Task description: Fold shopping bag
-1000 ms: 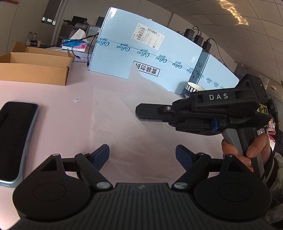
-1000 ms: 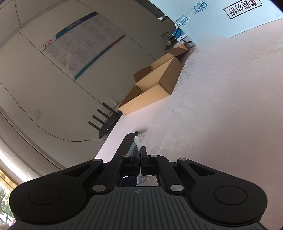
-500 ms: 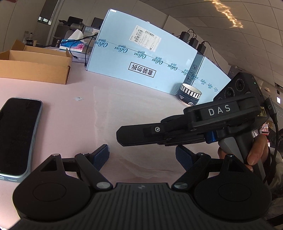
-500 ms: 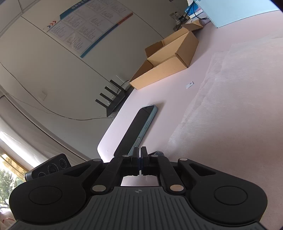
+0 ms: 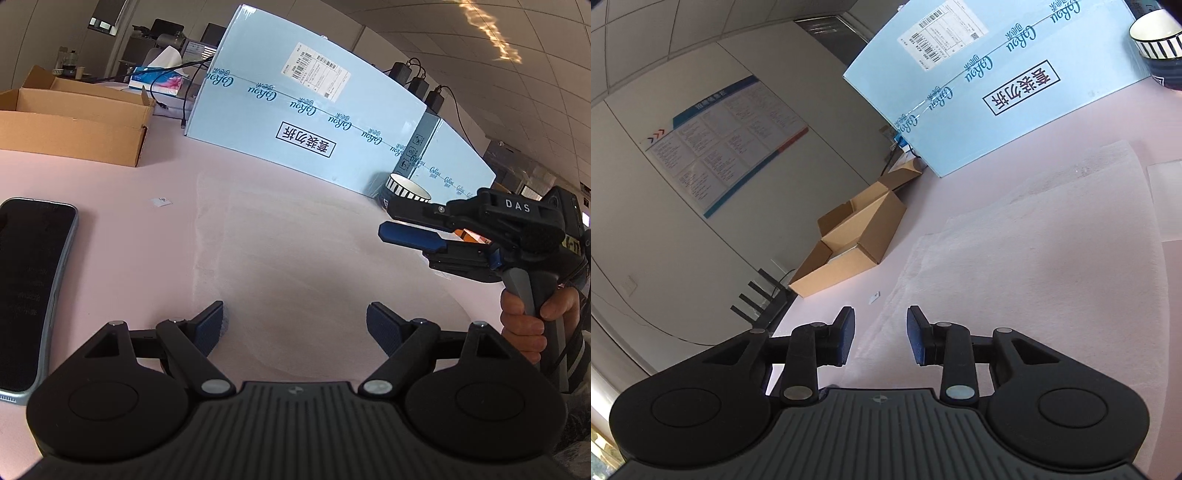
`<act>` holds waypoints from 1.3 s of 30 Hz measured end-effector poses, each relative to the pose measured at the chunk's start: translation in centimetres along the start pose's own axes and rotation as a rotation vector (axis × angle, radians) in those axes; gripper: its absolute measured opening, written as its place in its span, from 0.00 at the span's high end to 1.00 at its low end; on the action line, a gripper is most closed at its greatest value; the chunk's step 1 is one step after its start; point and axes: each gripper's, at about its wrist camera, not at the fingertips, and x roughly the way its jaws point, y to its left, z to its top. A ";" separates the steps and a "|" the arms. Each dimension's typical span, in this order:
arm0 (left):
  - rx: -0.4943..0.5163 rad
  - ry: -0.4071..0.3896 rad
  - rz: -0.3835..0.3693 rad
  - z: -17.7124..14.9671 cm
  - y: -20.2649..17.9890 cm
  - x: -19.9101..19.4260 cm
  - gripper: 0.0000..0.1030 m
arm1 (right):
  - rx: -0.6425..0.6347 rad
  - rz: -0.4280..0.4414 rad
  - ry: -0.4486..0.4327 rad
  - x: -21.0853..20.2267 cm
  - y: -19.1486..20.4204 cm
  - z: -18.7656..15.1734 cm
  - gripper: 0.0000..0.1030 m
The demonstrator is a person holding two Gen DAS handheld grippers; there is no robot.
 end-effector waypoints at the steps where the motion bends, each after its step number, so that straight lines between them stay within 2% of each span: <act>1: -0.006 0.005 0.020 0.2 0.0 0.2 0.39 | 0.000 -0.012 0.006 0.0 -0.4 0.0 0.72; 3: -0.022 0.024 0.051 0.4 0.1 0.7 0.84 | -0.001 -0.025 0.017 0.4 -1.0 0.0 0.71; 5: -0.040 0.037 0.072 0.4 0.2 1.2 0.96 | -0.006 -0.027 0.022 0.5 -1.4 0.1 0.72; 6: -0.038 0.033 0.083 0.4 0.1 1.3 0.98 | -0.012 -0.025 0.024 0.5 -1.5 0.2 0.72; 11: 0.044 -0.035 0.131 0.7 -1.7 0.3 0.99 | -0.053 -0.020 0.023 0.5 -1.5 0.9 0.71; 16: 0.082 -0.087 0.209 0.5 -2.8 -0.9 1.00 | -0.063 -0.011 0.037 0.8 -1.6 0.8 0.71; 31: 0.120 -0.093 0.330 -1.4 -3.4 -2.4 1.00 | -0.133 -0.005 0.076 2.1 -0.2 1.1 0.65; 39: 0.134 -0.077 0.330 -2.1 -3.5 -2.4 1.00 | -0.128 -0.022 0.090 2.3 -0.4 0.8 0.65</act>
